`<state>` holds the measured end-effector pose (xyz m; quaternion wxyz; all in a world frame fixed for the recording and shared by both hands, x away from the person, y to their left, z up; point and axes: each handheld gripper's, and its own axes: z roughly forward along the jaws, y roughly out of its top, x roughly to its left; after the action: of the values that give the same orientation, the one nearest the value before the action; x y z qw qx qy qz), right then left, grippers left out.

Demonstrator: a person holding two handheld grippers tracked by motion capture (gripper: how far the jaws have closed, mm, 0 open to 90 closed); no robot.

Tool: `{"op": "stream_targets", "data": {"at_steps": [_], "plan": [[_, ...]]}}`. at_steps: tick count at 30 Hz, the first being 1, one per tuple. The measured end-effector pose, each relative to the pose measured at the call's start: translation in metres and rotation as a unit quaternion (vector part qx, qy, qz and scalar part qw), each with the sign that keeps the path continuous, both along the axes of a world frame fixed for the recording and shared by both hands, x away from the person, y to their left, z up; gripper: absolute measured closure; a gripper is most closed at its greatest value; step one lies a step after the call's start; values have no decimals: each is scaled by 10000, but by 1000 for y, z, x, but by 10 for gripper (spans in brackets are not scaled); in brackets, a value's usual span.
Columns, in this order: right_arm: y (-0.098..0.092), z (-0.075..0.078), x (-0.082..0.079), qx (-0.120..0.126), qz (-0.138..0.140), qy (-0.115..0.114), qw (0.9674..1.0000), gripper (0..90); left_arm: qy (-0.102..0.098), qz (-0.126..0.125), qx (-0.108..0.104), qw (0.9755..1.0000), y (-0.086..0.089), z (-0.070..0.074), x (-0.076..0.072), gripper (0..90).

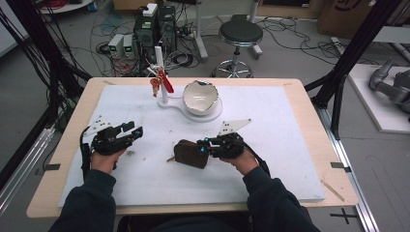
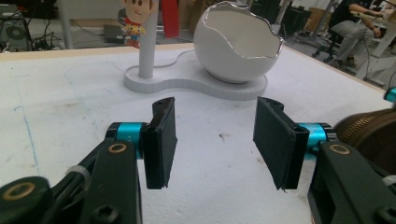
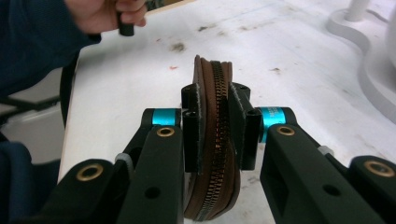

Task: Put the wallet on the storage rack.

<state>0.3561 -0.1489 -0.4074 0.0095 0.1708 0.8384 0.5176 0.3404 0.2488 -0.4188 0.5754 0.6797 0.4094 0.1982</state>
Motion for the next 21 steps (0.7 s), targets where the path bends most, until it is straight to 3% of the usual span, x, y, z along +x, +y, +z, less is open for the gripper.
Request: {"op": "stream_targets", "data": {"at_steps": [2, 7, 11, 14, 21], "plan": [[3, -1, -2, -49, 41, -62, 10000, 736, 5, -41, 54, 10000, -2, 0, 0, 490], [5, -4, -2, -55, 168, 137, 9997, 643, 26, -89, 121, 9999, -5, -1, 0, 491], [15, -10, -5, -416, 287, 63, 9987, 592, 41, -102, 106, 9999, -5, -1, 0, 491], [21, -16, -6, -672, 321, 74, 9972, 603, 40, -114, 140, 9998, -5, -1, 0, 491], [13, -7, -4, -462, 116, -162, 9987, 655, 27, -32, 190, 9998, -3, -2, 1, 471]]}}
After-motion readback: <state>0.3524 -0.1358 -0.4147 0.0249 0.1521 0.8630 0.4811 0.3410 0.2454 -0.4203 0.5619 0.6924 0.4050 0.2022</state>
